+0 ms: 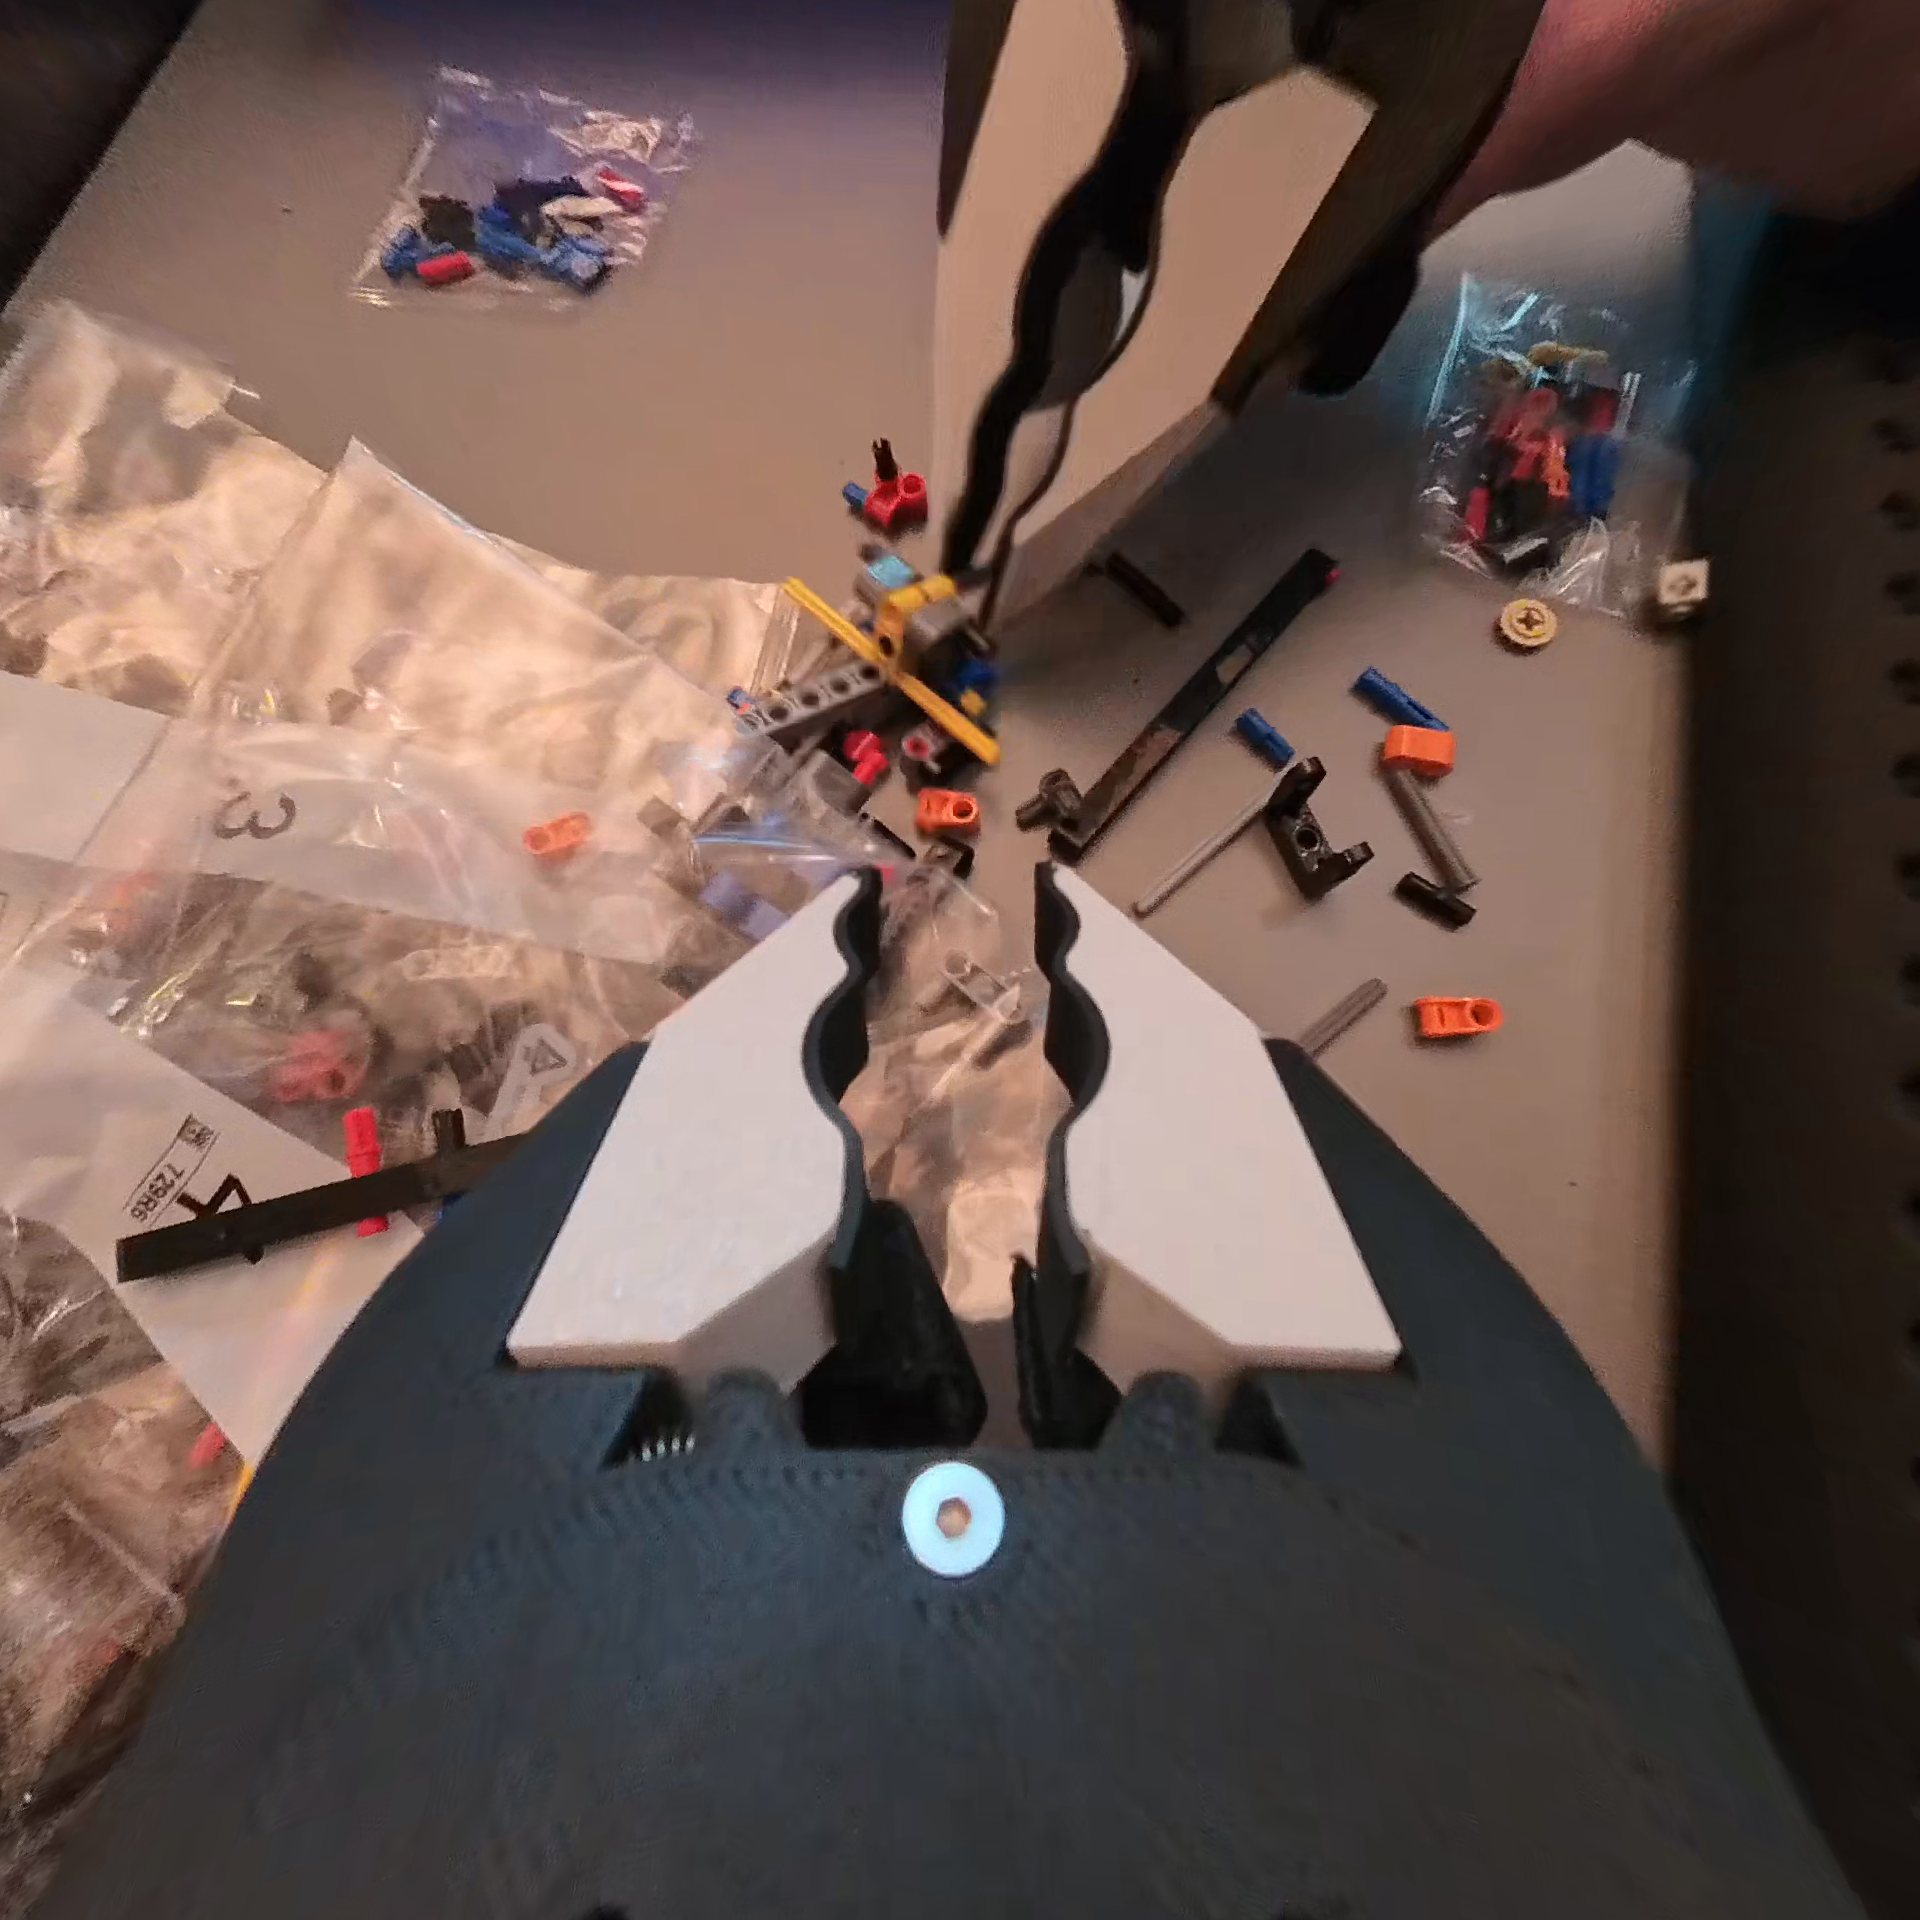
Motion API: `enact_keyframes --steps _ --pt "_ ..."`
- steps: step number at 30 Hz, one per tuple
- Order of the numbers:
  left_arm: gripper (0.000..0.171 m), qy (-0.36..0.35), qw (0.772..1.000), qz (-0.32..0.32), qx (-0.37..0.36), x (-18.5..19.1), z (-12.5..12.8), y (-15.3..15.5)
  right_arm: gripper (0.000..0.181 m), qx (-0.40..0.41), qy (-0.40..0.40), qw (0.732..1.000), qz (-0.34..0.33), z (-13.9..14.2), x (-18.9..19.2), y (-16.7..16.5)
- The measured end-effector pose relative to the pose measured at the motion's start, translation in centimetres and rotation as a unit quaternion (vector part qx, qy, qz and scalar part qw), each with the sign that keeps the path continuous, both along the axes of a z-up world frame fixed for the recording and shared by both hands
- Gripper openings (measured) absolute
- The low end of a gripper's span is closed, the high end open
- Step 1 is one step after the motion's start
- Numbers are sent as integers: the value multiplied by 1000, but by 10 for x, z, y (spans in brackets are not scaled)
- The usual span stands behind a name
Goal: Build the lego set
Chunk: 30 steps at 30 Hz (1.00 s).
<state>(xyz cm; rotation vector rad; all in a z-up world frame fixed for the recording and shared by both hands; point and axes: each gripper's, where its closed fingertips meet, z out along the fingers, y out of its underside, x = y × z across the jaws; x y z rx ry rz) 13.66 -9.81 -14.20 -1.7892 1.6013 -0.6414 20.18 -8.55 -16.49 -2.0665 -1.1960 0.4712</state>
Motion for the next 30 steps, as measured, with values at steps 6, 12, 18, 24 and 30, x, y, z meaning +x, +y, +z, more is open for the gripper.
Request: enact_keyframes --steps 6,12,18,24,30 --pt "34 -10 1000 5 23 6 4 4 1 19 73 997 -4 29 3 3" --pt "42 -71 997 16 36 13 25 9 1 32 208 977 22 77 -2 -5" --pt "70 -214 976 -12 -49 23 68 -5 1 39 275 954 111 104 -34 -26" --pt "69 -298 935 -47 -189 18 90 -15 1 37 273 950 147 106 -61 -23" --pt "61 -294 955 -27 -37 9 103 -3 3 63 296 942 143 120 -65 -12"
